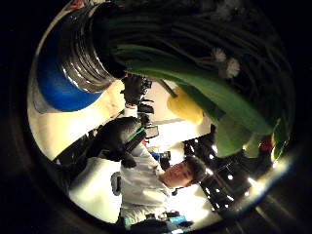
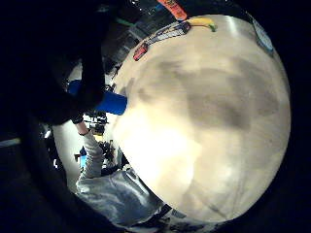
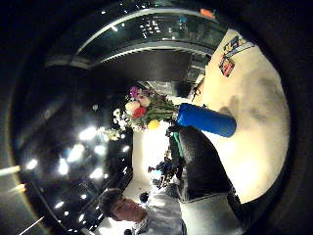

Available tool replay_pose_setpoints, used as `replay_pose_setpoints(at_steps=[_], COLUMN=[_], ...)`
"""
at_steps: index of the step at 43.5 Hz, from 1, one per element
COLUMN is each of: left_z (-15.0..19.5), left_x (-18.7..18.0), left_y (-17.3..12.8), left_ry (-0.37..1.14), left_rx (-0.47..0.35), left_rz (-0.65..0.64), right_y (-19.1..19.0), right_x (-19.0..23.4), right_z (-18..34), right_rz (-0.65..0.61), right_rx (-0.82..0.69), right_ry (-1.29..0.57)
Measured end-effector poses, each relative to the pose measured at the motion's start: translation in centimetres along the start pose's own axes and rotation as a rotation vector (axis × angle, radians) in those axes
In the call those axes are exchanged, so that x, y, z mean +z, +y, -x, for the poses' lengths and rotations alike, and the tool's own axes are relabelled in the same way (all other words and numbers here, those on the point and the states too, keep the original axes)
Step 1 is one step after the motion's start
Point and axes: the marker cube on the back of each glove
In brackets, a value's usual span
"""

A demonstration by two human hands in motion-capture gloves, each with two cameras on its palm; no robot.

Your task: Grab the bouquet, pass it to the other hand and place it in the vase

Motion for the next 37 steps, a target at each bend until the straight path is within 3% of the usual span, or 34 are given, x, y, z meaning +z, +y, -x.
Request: replay_pose_setpoints(at_steps=[7,15,18,21,27,32,37], left_z=[-2.6,-3.8,-3.8,-3.4,-5.1,-3.6,-3.0], left_x=[0.2,0.5,0.7,0.8,1.0,0.9,0.9], left_y=[0.4,0.9,1.1,1.1,2.1,1.3,0.7], left_ry=[-0.061,-0.076,-0.108,-0.139,-0.135,-0.196,-0.212], left_rx=[0.035,0.052,0.031,0.014,0.046,0.052,0.064], left_rz=[-0.031,-0.071,-0.106,-0.124,-0.147,-0.223,-0.264], right_y=[0.6,1.1,1.4,1.0,0.7,0.1,0.5], right_x=[0.2,-0.1,-0.3,-0.5,-0.2,0.7,1.2], right_z=[0.6,0.9,1.2,0.9,0.9,-0.1,0.8], right_rz=[0.091,0.072,0.109,0.068,0.084,0.072,0.149], right_rx=[-0.095,-0.032,-0.090,-0.096,-0.228,-0.222,-0.227], right_ry=[-0.154,-0.095,-0.146,-0.080,-0.128,-0.042,-0.097])
